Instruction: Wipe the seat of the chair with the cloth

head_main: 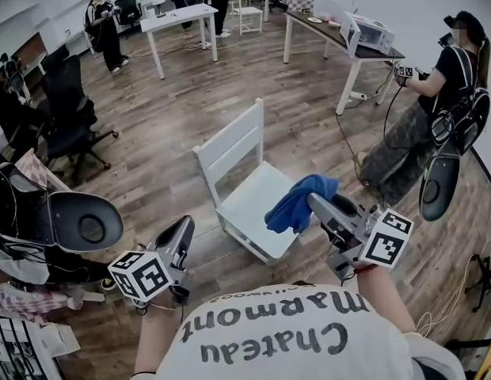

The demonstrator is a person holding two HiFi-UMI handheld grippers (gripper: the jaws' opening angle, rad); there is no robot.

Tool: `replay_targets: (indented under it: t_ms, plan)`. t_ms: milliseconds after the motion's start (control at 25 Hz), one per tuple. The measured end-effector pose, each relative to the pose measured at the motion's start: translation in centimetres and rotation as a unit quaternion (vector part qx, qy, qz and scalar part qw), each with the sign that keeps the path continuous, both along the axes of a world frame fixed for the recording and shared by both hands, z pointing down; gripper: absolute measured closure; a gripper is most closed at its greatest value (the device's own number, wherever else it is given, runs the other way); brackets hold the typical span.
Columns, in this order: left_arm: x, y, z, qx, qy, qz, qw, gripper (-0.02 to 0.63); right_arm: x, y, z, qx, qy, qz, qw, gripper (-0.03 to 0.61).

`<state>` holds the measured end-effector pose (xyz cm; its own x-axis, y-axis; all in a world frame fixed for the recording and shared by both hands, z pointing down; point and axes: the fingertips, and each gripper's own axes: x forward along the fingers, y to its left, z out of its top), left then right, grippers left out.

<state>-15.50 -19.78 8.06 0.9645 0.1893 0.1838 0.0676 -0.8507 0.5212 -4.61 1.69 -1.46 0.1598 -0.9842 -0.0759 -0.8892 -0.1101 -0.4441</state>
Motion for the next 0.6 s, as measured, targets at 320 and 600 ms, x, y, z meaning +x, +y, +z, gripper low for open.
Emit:
replay_targets:
  t_ms: [320,600]
  plan:
    - [-0.5,-1.0,1.8,0.022,-0.013,-0.015,0.9996,0.606,2.7,-3.4,2.0,-0.053,-0.002,-0.019,0.998,0.495]
    - [-1.7,-2.6,1.1,0.047,0.006,-0.056,0.9973,0.606,5.6,-8.2,3.2,-0.076,0.007,-0.069,0.995,0.495]
